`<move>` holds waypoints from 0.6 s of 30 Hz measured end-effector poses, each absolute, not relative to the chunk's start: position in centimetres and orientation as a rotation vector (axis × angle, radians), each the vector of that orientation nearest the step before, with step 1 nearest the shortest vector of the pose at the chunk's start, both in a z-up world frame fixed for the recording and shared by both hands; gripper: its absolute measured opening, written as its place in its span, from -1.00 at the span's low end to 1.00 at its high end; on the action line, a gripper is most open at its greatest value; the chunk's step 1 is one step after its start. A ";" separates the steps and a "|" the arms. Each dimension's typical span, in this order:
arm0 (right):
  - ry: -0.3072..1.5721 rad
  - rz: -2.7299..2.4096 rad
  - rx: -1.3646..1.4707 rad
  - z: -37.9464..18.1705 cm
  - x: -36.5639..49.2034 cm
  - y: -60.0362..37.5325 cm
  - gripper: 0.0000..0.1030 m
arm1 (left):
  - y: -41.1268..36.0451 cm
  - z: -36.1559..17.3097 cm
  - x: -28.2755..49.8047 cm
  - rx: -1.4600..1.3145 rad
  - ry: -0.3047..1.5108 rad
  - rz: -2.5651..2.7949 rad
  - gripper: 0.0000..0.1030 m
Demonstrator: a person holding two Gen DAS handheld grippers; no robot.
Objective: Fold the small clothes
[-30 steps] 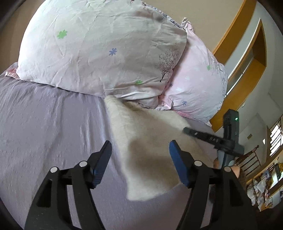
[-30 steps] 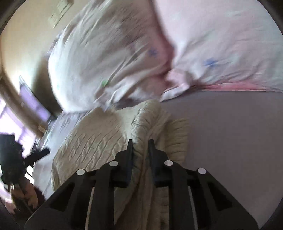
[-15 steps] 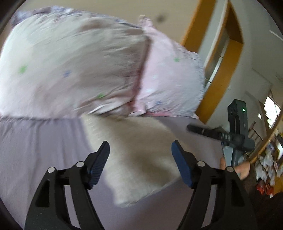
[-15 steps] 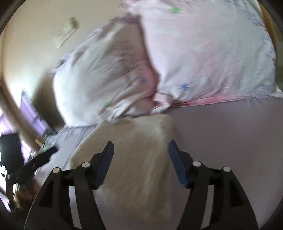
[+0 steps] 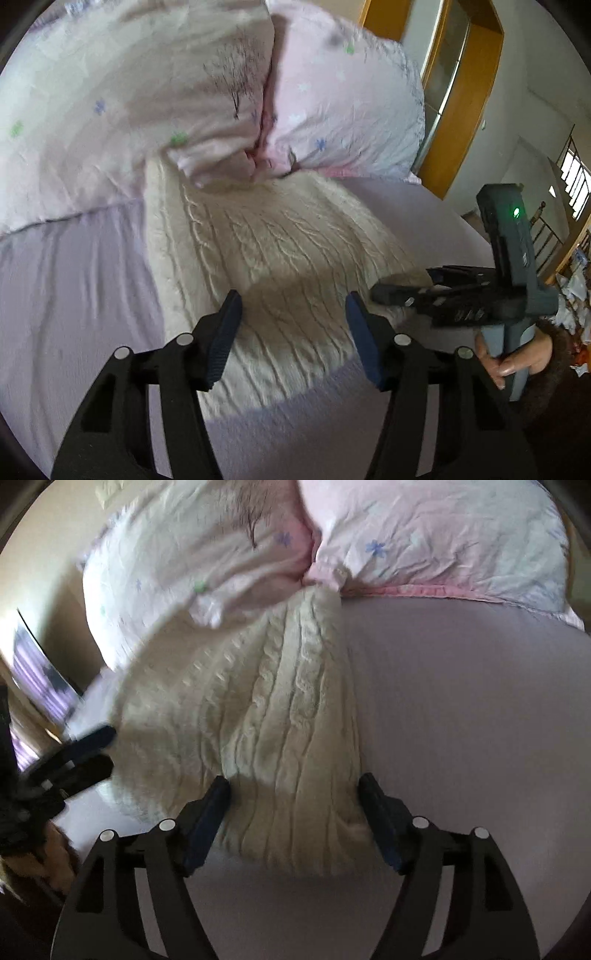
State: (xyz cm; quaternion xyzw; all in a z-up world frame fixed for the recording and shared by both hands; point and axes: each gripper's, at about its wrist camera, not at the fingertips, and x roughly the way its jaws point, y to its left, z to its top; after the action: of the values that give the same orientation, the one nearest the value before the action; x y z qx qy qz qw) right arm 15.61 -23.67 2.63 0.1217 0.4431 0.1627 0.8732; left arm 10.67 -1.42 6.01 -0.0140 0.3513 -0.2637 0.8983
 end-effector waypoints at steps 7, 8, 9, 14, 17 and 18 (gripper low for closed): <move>0.804 0.309 0.258 5.2 11.7 -25.8 0.97 | 2.6 5.9 6.0 -0.135 0.699 -0.343 0.76; 0.805 0.307 0.245 5.2 11.2 -25.6 0.97 | 2.7 5.7 5.6 -0.126 0.709 -0.289 0.82; 0.812 0.298 0.222 5.0 10.6 -25.2 0.97 | 2.7 5.2 5.4 -0.108 0.726 -0.236 0.84; 0.883 0.232 0.119 2.7 10.3 -22.2 0.97 | 1.1 3.6 6.6 -0.029 0.786 -0.153 0.93; 0.921 0.214 0.115 1.7 10.6 -20.9 0.97 | 0.3 2.9 7.1 0.041 0.802 -0.095 0.96; 0.929 0.197 0.111 1.4 10.6 -20.6 0.97 | 0.1 2.6 7.1 0.060 0.809 -0.079 0.96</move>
State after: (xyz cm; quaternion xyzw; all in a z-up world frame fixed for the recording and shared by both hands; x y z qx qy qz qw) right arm 10.62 -20.65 1.44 0.0536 0.4472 0.0949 0.8878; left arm 7.12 0.09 2.56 0.0291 0.3934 -0.0384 0.9181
